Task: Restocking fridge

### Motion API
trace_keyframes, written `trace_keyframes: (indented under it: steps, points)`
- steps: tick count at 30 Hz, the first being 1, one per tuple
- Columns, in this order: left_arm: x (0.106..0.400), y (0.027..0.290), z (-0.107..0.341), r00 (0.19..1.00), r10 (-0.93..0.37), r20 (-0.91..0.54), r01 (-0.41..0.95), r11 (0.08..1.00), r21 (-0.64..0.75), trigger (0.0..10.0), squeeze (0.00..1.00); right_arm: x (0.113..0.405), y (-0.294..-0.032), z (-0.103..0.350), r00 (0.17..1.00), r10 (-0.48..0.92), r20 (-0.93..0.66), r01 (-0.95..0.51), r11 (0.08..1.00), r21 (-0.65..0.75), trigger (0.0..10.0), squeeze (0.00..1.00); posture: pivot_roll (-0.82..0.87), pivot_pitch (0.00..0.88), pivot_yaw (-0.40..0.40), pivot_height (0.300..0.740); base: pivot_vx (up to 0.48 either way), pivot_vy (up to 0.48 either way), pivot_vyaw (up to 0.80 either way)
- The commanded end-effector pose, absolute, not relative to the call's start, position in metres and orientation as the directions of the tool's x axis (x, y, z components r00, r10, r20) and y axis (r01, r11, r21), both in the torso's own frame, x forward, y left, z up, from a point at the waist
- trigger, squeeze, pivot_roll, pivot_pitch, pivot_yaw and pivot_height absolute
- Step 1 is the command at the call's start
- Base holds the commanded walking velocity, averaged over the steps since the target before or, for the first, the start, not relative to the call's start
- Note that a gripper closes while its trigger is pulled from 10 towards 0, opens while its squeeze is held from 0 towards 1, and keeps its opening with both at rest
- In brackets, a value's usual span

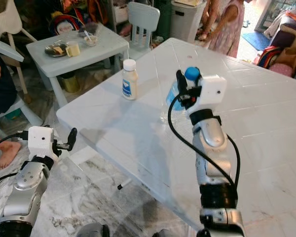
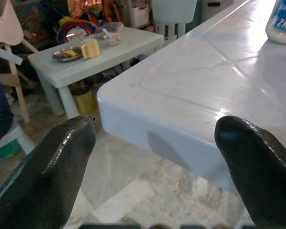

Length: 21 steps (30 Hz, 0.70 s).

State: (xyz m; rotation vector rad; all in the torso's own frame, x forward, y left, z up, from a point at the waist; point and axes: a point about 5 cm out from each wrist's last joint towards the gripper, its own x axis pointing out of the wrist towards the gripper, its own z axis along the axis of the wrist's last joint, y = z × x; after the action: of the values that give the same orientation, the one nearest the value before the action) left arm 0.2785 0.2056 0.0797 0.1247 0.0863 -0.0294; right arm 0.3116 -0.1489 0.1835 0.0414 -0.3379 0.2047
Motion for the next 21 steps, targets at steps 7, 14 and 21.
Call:
trace_keyframes:
  steps: [7,14,21]
  points:
    - [0.282,0.206,0.080,0.997,-0.024,-0.070,0.033,0.992,0.124,10.0,0.00,0.305,-0.140,0.156,0.959,0.224,0.177,-0.226,0.974,-0.006,10.0,0.00,0.01,0.000,-0.008,0.740,-0.215,0.000,0.00]
    - [0.283,0.206,0.080,0.998,-0.020,-0.065,0.028,0.992,0.125,10.0,0.00,0.299,-0.140,0.148,0.960,0.239,0.143,-0.246,0.969,0.033,10.0,0.00,0.00,0.000,-0.002,0.740,-0.291,0.000,0.00]
    - [0.286,0.206,0.081,0.998,-0.024,-0.059,0.032,0.992,0.125,10.0,0.00,0.300,-0.148,0.145,0.975,0.177,0.131,-0.186,0.981,0.056,10.0,0.00,0.00,0.000,0.004,0.740,-0.315,0.000,0.00]
